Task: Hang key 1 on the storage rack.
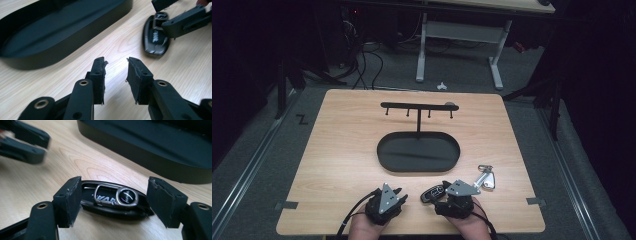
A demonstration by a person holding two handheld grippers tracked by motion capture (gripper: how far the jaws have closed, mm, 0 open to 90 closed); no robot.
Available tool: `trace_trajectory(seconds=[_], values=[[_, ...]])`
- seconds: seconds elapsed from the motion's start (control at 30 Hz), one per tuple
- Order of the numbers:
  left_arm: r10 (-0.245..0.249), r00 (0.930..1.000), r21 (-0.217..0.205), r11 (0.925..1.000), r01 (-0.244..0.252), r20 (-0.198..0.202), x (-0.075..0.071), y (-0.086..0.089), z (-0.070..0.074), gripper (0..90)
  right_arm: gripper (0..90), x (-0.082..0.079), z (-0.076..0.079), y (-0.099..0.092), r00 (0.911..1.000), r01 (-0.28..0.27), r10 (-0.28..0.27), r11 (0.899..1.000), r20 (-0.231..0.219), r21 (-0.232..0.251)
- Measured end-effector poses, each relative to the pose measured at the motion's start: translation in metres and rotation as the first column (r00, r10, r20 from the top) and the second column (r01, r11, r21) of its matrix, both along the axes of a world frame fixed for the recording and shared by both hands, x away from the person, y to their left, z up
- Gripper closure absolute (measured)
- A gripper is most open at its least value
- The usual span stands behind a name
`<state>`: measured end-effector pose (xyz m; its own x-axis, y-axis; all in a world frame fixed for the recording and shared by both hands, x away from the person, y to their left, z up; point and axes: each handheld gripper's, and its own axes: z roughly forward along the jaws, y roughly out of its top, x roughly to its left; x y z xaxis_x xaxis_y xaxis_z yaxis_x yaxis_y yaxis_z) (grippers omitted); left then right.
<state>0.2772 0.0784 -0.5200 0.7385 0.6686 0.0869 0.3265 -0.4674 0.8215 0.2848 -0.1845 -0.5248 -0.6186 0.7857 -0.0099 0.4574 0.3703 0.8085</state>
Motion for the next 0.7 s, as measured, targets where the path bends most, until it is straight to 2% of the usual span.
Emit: trace_trajectory(seconds=[0.07, 0.13, 0.27, 0.37, 0.5, 0.57, 0.7], values=[[0.016, 0.9999, -0.005, 0.9999, -0.016, -0.001, -0.001, 0.006, 0.0, 67.1, 32.1, 0.002, -0.002, 0.003, 0.9999, -0.002, 0.002, 1.0, 0.011, -0.022], [0.025, 0.9997, -0.011, 0.9996, -0.025, -0.007, -0.001, 0.011, 0.0, 67.1, 40.2, 0.003, -0.002, 0.004, 0.9999, 0.006, -0.005, 0.999, 0.012, -0.034], [0.023, 0.9996, -0.009, 0.9997, -0.023, -0.013, -0.001, 0.014, 0.0, 67.1, 42.8, 0.004, -0.002, 0.001, 1.0, -0.002, 0.002, 1.0, 0.0, -0.019], [0.014, 0.9998, -0.01, 0.9998, -0.015, -0.012, -0.001, 0.012, 0.0, 67.1, 48.4, 0.004, 0.0, -0.001, 1.0, -0.004, 0.004, 1.0, 0.003, 0.008], [-0.002, 0.9999, 0.0, 1.0, 0.002, -0.014, -0.001, 0.01, 0.0, 66.9, 52.5, 0.002, 0.007, -0.009, 0.9991, 0.011, -0.012, 1.0, 0.042, 0.021], [-0.006, 0.9999, -0.002, 1.0, 0.006, -0.016, -0.001, 0.009, 0.0, 66.8, 54.9, 0.001, 0.011, -0.016, 0.9966, 0.036, -0.039, 0.999, 0.072, 0.035], [-0.014, 0.9997, -0.001, 0.9999, 0.014, -0.022, 0.0, 0.006, -0.001, 66.7, 57.2, 0.005, 0.018, -0.032, 0.9906, 0.087, -0.093, 0.994, 0.1, 0.063]])
